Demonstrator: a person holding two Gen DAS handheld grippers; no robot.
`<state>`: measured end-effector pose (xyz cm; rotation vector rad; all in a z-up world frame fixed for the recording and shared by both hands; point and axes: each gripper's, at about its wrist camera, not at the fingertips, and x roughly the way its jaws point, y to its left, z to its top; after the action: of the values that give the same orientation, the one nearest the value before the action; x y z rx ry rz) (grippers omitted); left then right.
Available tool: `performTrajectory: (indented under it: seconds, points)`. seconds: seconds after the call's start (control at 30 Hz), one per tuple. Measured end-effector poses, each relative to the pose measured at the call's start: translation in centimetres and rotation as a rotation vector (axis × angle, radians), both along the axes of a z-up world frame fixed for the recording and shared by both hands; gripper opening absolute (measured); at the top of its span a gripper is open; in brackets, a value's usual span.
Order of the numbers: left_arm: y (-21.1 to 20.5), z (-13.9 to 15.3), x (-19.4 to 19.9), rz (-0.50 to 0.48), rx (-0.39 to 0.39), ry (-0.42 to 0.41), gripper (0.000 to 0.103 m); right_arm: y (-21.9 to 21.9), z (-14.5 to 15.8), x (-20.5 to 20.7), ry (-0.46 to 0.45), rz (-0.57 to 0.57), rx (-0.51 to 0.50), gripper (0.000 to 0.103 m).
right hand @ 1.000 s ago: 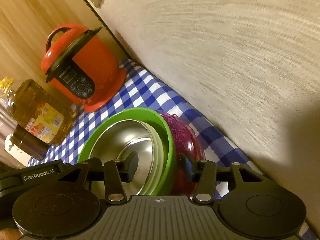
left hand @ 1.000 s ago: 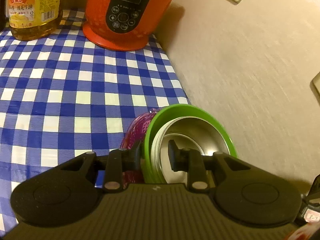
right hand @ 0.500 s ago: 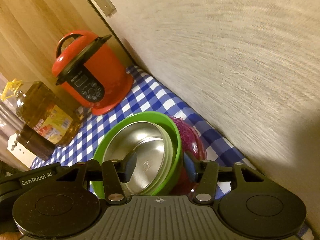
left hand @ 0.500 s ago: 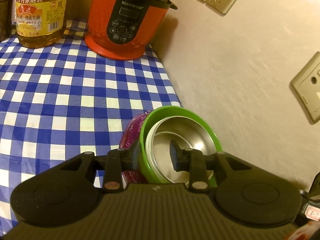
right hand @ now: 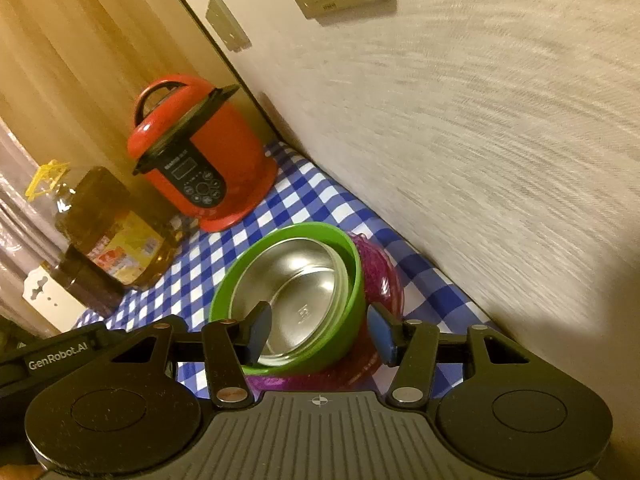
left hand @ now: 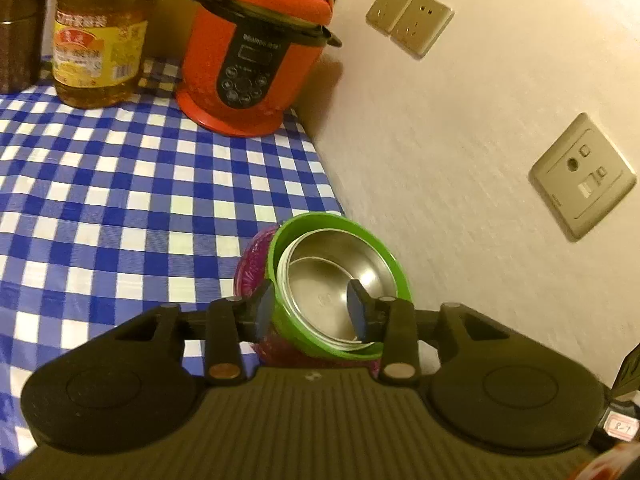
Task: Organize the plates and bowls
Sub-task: 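Open both grippers and pull them back from the bowls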
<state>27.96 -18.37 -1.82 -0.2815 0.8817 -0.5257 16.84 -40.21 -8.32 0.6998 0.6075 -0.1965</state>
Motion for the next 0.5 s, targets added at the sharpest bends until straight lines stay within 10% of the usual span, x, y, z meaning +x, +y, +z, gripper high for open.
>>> performTrajectory:
  seconds: [0.5]
  points:
    - [3.7,1.6,-6.2,0.088,0.051,-0.046,0.066,2.0,1.3,-4.8,0.001,0.046,-0.061,0.054]
